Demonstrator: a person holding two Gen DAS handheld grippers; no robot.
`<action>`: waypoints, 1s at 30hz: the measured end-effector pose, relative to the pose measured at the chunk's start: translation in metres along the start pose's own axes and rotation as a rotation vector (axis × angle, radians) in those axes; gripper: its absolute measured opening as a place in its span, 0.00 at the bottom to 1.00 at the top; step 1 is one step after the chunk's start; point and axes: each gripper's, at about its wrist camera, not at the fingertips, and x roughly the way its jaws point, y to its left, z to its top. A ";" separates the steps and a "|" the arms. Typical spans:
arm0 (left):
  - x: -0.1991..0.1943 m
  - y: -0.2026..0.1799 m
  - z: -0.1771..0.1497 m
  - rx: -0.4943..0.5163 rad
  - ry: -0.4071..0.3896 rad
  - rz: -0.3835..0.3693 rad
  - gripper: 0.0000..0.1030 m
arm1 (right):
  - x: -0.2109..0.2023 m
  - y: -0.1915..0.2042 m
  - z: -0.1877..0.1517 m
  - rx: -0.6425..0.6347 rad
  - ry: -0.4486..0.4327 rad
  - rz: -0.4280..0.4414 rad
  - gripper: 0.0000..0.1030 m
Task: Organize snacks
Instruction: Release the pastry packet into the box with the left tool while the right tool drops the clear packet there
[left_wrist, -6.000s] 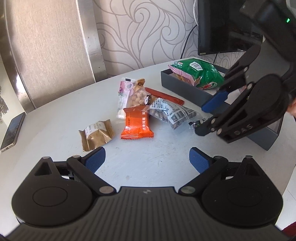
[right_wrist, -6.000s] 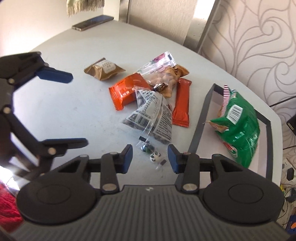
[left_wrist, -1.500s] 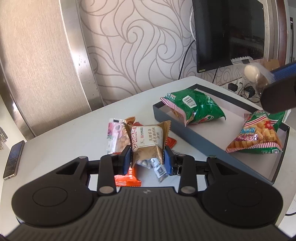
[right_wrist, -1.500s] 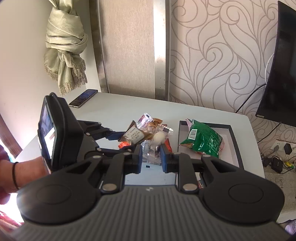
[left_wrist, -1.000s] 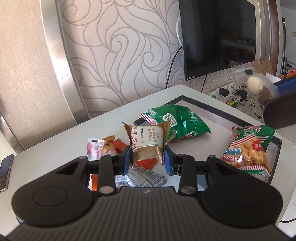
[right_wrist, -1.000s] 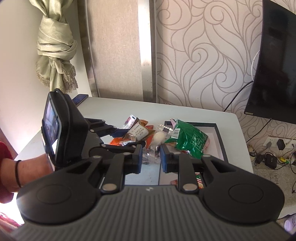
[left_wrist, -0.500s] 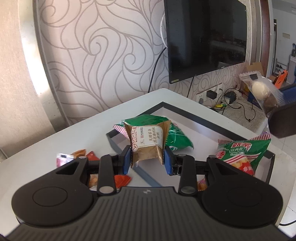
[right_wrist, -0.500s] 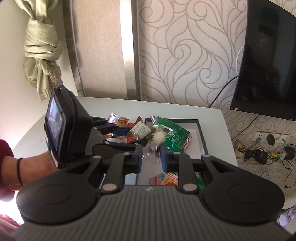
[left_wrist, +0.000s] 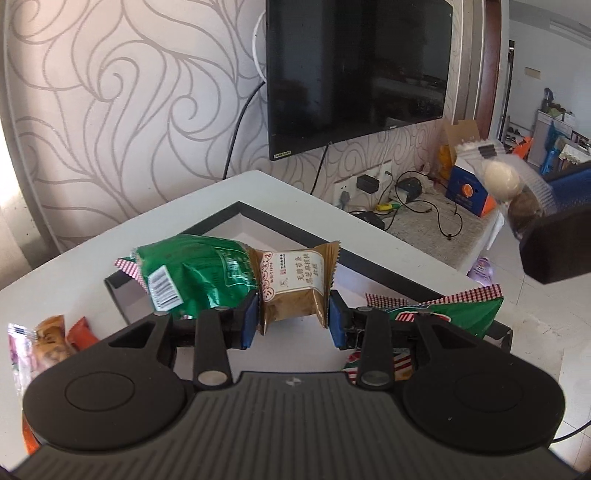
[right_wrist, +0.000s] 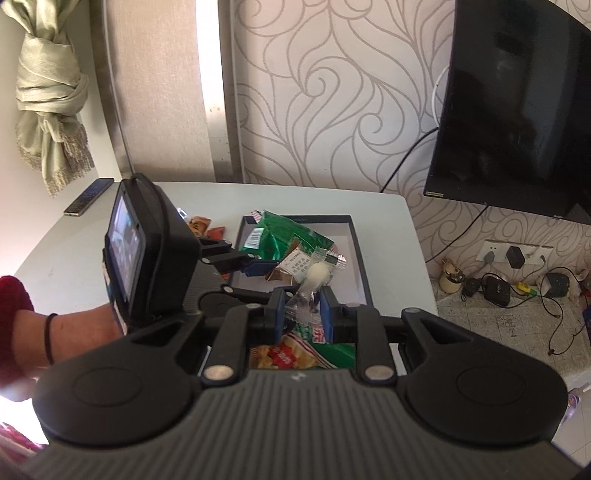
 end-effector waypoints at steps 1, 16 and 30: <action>0.001 -0.001 0.000 0.001 -0.005 0.000 0.49 | 0.001 -0.002 0.000 0.002 0.002 -0.002 0.23; -0.023 0.010 -0.007 -0.012 -0.041 0.011 0.74 | 0.033 -0.007 0.007 -0.019 0.033 0.033 0.23; -0.085 0.016 -0.043 -0.020 -0.003 0.074 0.78 | 0.084 0.015 0.013 -0.077 0.093 0.083 0.23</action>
